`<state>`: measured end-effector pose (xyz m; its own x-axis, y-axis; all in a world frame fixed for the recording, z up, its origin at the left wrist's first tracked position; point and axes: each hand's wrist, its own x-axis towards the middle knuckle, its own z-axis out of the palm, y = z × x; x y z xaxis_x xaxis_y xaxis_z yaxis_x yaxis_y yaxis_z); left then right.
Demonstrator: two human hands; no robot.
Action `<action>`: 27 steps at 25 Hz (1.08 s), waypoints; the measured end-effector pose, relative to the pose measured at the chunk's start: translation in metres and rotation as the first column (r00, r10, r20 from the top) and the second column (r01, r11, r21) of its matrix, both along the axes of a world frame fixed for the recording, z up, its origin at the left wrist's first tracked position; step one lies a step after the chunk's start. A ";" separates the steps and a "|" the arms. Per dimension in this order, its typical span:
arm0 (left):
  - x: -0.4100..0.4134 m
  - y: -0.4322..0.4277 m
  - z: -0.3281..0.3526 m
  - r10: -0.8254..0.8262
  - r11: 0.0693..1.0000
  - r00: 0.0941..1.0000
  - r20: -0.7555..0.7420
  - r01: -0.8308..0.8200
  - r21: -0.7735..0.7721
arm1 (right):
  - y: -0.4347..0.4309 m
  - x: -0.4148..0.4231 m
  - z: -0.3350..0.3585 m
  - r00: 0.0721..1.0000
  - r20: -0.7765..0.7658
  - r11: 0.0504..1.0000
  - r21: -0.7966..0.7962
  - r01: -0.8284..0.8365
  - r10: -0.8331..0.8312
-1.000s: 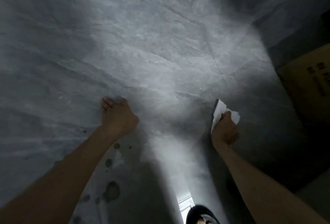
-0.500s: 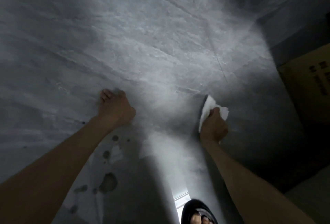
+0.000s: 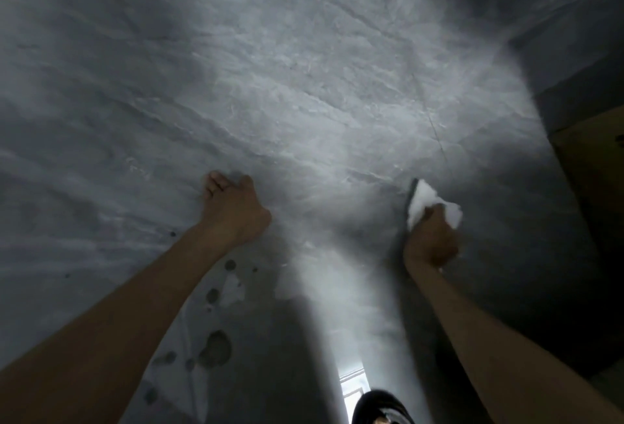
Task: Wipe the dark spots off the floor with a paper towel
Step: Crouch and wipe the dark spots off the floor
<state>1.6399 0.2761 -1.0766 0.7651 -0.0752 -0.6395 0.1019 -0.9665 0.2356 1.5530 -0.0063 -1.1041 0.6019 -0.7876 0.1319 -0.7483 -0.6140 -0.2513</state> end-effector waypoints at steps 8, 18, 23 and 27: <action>0.002 0.012 -0.004 -0.036 0.999 0.999 0.014 0.036 -0.009 | -0.001 -0.029 -0.010 0.839 -0.124 0.831 -0.123 -0.542 0.529; -0.006 0.046 0.024 0.158 0.948 0.981 0.110 -0.120 -0.296 | 0.160 -0.036 -0.018 0.533 -0.033 0.534 0.014 -0.846 0.846; -0.023 0.141 0.044 0.192 0.942 0.916 0.353 -0.071 -0.328 | 0.192 0.010 -0.014 -0.070 -0.146 -0.054 0.111 -0.992 0.987; -0.055 0.207 0.030 0.208 0.963 0.919 0.335 -0.133 -0.234 | 0.158 0.099 0.010 0.271 -0.360 0.337 0.133 -0.932 0.893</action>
